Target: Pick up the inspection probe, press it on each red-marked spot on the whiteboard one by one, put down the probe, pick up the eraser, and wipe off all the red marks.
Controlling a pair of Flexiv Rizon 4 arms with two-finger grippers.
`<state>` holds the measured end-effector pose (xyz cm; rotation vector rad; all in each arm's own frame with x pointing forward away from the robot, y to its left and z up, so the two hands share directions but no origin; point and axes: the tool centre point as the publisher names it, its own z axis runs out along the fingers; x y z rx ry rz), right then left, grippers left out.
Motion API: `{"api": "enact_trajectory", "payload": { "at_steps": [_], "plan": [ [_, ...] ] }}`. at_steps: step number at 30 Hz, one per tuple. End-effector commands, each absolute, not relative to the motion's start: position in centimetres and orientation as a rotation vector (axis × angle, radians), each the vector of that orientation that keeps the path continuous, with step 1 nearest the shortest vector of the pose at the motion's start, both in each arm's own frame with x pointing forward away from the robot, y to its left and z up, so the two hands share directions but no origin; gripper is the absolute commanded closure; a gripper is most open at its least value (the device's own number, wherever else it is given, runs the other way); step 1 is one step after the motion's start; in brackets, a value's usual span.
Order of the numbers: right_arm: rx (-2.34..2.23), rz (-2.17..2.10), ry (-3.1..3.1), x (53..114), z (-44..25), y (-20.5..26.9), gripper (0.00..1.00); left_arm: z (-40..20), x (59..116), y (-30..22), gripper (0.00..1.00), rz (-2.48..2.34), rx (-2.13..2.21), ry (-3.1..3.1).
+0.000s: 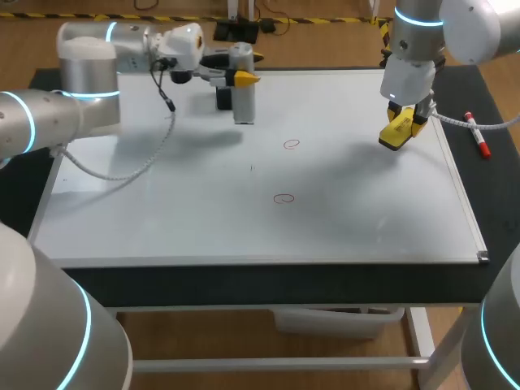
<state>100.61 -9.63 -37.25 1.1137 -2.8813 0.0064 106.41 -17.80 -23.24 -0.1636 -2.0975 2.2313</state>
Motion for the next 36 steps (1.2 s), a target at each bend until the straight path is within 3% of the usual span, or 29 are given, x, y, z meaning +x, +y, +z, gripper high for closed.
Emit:
{"api": "enact_trajectory", "payload": {
  "at_steps": [1,15,36],
  "plan": [
    [1.115,0.01,-2.878,100.7,-37.2,-9.7,1.0,-22.2,105.2,-15.1,1.0,2.273,-0.027,-2.203],
    [1.115,0.01,-2.878,100.7,-37.2,-9.7,1.0,-22.8,105.0,-8.8,1.0,2.351,0.126,-2.238],
    [1.115,0.01,-2.878,100.7,-37.2,-9.7,1.0,-23.4,104.3,-4.8,1.0,2.36,0.19,-2.259]
  ]
}}
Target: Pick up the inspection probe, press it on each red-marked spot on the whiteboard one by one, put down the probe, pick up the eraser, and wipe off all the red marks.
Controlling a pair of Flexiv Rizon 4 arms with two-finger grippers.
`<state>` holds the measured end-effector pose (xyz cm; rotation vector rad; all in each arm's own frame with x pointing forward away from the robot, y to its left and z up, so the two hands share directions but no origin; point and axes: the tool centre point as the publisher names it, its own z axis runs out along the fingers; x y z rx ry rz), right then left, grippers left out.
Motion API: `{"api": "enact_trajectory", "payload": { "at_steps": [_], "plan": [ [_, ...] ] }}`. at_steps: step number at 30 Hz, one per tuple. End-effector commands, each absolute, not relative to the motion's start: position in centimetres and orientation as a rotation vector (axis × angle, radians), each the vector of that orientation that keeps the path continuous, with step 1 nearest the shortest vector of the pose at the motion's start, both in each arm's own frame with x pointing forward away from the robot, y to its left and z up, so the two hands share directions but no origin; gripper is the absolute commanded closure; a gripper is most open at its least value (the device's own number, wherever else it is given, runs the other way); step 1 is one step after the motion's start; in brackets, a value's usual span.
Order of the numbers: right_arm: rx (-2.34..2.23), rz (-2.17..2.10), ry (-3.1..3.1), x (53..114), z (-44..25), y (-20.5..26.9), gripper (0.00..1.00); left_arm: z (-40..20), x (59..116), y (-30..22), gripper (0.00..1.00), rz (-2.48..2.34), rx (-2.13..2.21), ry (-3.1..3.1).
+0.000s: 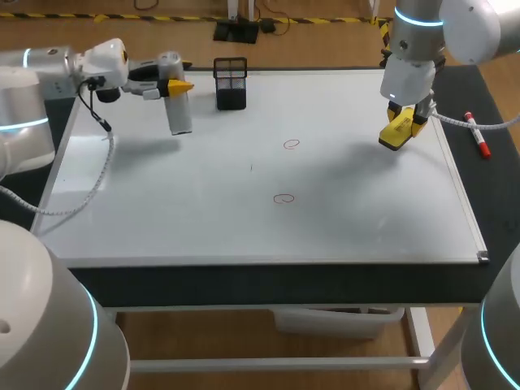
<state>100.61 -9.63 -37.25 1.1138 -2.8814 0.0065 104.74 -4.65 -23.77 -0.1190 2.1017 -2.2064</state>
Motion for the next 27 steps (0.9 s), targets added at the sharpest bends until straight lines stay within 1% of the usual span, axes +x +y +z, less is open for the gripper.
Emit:
{"api": "enact_trajectory", "payload": {
  "at_steps": [1,6,11,27],
  "plan": [
    [1.115,0.01,-2.878,100.7,-37.2,-9.7,1.0,-23.4,104.3,-4.8,1.0,-2.171,-0.175,2.078],
    [1.115,0.01,-2.878,100.7,-37.2,-9.7,1.0,-23.4,104.3,-4.8,1.0,-2.171,-0.175,2.078],
    [1.164,0.026,-2.865,100.4,-36.9,-8.0,1.0,-23.4,104.3,-4.8,1.0,-2.171,-0.175,2.078],
    [1.495,0.051,-2.729,100.5,-36.8,1.7,1.0,-23.4,104.3,-4.8,1.0,-2.171,-0.175,2.078]
  ]
}}
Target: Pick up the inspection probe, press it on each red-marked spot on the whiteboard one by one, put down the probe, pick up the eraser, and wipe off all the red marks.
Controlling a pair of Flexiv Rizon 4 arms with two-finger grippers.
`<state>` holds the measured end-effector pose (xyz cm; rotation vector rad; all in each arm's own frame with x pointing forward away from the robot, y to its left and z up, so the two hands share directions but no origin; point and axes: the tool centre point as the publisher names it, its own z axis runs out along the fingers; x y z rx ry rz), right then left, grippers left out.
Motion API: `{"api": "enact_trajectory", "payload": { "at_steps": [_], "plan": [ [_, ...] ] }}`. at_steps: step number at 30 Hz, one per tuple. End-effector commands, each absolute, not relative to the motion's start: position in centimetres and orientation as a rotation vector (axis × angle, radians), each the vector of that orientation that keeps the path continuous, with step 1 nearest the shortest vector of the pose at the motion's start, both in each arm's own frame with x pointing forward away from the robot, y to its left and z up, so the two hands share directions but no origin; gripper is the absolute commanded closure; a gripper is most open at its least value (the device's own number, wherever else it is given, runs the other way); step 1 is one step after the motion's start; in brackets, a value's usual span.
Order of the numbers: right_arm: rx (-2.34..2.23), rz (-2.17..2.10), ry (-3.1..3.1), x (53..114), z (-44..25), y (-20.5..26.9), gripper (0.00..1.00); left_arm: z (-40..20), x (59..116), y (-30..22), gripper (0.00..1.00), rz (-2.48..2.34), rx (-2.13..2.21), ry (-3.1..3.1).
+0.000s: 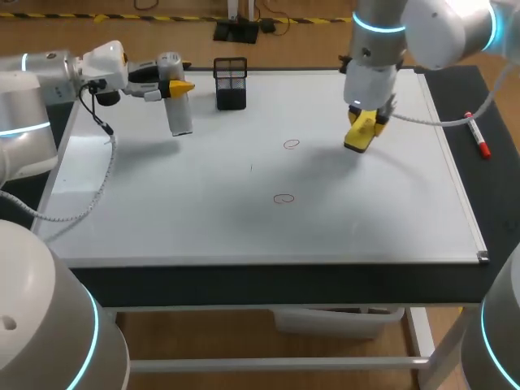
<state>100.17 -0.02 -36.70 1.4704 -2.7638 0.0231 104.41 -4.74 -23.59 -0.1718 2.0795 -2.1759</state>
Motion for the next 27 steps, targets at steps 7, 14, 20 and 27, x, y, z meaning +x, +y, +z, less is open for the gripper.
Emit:
{"api": "enact_trajectory", "payload": {
  "at_steps": [7,14,20,27],
  "plan": [
    [1.639,0.042,-2.623,100.8,-37.0,5.7,1.0,-23.4,104.3,-4.8,1.0,-2.171,-0.175,2.078],
    [1.801,0.005,-2.488,101.6,-38.0,9.9,1.0,-23.4,104.3,-4.8,1.0,-2.171,-0.175,2.078],
    [1.901,-0.011,-2.399,102.6,-38.5,12.5,1.0,-23.4,104.3,-4.8,1.0,-2.171,-0.175,2.078],
    [1.959,-0.027,-2.344,103.2,-39.2,14.8,1.0,-23.4,104.3,-4.8,1.0,-2.171,-0.175,2.078]
  ]
}}
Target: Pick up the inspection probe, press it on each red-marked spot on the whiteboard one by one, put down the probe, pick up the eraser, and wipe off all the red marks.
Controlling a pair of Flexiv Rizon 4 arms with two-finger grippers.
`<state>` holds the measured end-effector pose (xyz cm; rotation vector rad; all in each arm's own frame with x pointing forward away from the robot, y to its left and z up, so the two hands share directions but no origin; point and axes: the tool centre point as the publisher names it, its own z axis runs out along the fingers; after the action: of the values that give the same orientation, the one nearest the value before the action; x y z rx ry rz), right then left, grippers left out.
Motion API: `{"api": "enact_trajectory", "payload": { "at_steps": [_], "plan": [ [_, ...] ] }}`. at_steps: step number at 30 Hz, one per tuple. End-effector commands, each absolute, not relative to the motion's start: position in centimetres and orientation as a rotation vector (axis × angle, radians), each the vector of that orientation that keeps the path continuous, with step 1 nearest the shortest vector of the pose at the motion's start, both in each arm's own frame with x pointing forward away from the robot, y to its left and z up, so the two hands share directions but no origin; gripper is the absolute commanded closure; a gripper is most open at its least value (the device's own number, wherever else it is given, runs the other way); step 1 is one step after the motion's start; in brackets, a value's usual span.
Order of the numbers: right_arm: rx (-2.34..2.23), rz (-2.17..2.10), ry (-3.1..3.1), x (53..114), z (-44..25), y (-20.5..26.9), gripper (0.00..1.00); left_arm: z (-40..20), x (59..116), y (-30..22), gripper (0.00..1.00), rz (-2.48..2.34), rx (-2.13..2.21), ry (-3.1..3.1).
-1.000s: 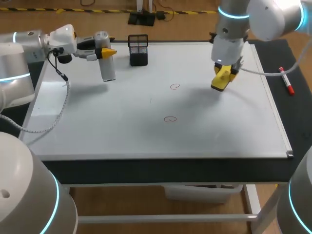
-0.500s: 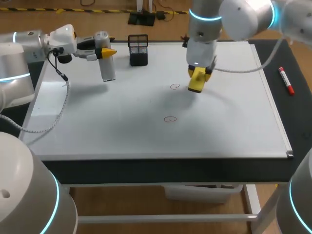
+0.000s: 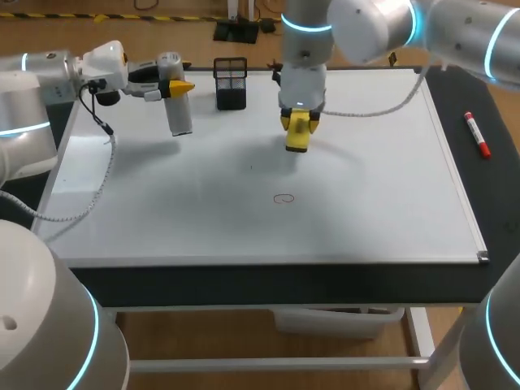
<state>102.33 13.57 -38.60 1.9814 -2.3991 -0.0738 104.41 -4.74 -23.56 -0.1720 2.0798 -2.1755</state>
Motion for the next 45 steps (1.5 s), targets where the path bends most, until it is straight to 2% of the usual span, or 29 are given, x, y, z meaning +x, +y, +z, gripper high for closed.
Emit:
{"api": "enact_trajectory", "payload": {
  "at_steps": [1,28,45],
  "plan": [
    [1.961,-0.026,-2.34,103.3,-39.4,15.0,1.0,-23.4,104.3,-4.8,1.0,-2.171,-0.175,2.078],
    [2.028,-0.045,-2.269,103.7,-42.8,16.2,1.0,-23.4,104.3,-4.8,1.0,-2.171,-0.175,2.078],
    [1.989,-0.06,-2.318,103.8,-43.4,14.9,1.0,-23.4,104.3,-4.8,1.0,-2.171,-0.175,2.078]
  ]
}}
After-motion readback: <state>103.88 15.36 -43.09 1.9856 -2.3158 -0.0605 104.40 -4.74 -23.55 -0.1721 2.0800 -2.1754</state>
